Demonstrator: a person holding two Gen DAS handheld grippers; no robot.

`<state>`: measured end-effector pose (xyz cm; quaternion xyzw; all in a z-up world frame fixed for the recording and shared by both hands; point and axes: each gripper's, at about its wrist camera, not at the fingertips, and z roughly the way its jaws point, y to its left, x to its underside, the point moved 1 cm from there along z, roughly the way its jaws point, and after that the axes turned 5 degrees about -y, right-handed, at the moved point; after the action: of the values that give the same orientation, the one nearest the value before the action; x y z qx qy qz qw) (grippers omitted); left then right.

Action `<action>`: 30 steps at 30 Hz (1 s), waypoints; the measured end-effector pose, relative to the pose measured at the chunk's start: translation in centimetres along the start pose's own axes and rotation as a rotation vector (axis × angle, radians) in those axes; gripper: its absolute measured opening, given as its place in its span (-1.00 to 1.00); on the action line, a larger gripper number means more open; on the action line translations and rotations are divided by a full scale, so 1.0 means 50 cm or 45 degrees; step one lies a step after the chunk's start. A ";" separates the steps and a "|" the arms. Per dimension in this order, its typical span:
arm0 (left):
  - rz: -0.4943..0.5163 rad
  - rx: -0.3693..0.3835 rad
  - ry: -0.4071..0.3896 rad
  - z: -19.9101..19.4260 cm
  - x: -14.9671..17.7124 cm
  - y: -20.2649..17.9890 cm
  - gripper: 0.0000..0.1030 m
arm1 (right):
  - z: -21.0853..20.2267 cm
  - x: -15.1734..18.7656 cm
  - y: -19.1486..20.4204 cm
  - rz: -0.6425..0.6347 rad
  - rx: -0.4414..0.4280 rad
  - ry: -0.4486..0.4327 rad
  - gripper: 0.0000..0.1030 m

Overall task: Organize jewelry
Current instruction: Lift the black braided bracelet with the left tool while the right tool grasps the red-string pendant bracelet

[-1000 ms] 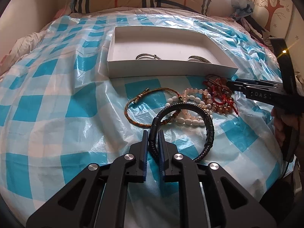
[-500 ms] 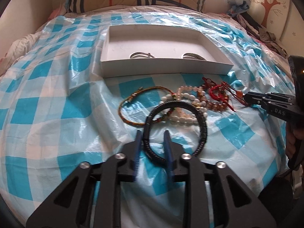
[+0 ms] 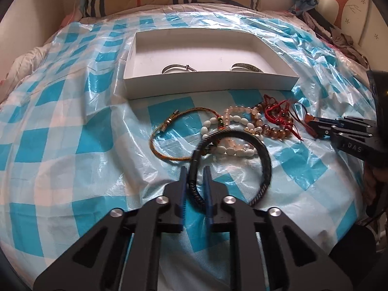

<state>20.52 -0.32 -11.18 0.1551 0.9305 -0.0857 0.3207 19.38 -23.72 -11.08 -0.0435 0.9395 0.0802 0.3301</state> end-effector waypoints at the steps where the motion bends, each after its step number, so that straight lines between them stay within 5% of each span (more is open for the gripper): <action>1: 0.004 0.000 -0.003 -0.004 -0.001 -0.001 -0.83 | -0.008 0.001 0.001 0.006 -0.014 -0.005 -0.76; 16: -0.056 -0.007 -0.094 -0.104 -0.003 0.024 -0.84 | -0.158 -0.021 0.048 0.056 -0.159 -0.172 -0.94; 20: -0.047 -0.013 -0.102 -0.111 -0.003 0.018 -0.84 | -0.151 -0.016 0.063 0.006 -0.177 -0.110 -0.94; 22: -0.049 -0.012 -0.096 -0.108 0.000 0.016 -0.84 | -0.135 -0.002 0.068 -0.031 -0.166 -0.063 -0.56; 23: -0.052 -0.011 -0.092 -0.106 0.001 0.016 -0.84 | -0.127 0.006 0.071 -0.052 -0.138 -0.060 0.24; 24: -0.054 -0.009 -0.089 -0.104 0.003 0.017 -0.84 | -0.121 0.015 0.071 -0.068 -0.102 -0.078 0.55; 29: -0.050 -0.004 -0.070 -0.090 0.010 0.015 -0.84 | -0.050 0.038 0.054 -0.061 -0.077 0.020 0.50; 30: -0.049 -0.004 -0.067 -0.087 0.010 0.014 -0.84 | -0.042 0.041 0.050 -0.053 -0.087 0.033 0.24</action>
<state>17.91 1.60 -8.17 0.1343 0.9247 -0.0943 0.3434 16.14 -21.70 -10.43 -0.0754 0.9393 0.1048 0.3179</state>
